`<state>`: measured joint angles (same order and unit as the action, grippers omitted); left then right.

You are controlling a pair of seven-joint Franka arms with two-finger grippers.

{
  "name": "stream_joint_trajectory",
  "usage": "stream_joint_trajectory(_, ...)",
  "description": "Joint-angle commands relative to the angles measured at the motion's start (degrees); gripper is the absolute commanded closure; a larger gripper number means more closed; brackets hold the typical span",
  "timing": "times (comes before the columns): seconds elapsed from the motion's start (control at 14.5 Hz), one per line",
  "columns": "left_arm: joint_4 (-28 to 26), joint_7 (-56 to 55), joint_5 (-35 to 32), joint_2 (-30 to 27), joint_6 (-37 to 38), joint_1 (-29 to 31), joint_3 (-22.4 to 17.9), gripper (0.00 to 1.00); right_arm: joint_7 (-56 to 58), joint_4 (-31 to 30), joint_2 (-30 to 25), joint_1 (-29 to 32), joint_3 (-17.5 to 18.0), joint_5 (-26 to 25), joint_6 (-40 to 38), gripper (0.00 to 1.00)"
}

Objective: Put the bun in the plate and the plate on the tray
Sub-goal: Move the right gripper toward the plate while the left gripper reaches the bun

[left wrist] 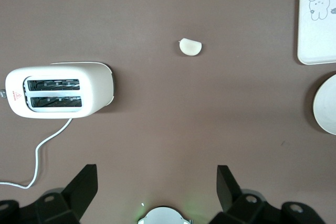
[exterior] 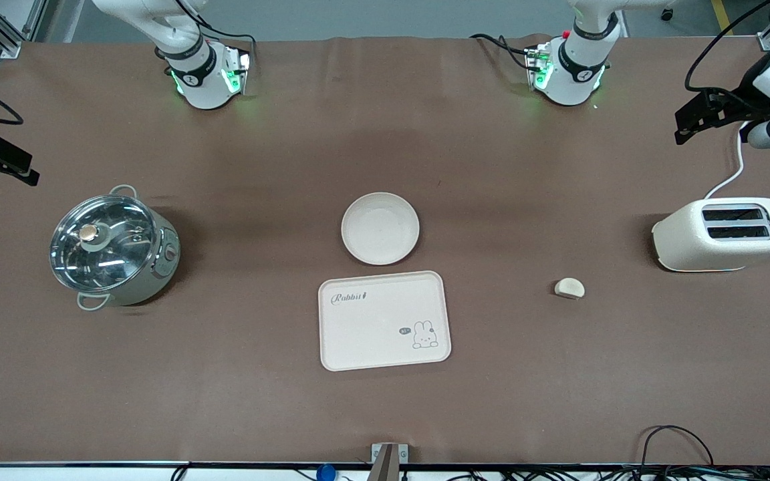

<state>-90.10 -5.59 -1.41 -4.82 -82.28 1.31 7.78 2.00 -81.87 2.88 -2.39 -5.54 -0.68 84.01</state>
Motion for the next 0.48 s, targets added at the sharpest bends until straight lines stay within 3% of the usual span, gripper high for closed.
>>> stream_joint_trajectory(0.0,0.6,0.7,0.5,0.3,0.8,-0.1,-0.5,0.0,0.0,0.1,-0.4,0.2,0.1,-0.8,-0.6,0.0)
stream_joint_trajectory(0.21,2.4,0.7,-0.5,1.9,0.7,-0.1,-0.6,0.0,0.0,0.1,-0.4,-0.5,0.1,-0.7,-0.4,0.0)
stream_joint_trajectory(0.41,5.9,0.1,-1.2,7.1,0.5,-0.1,-0.6,0.0,1.9,-0.1,0.2,-6.5,0.1,-0.6,-0.6,0.0)
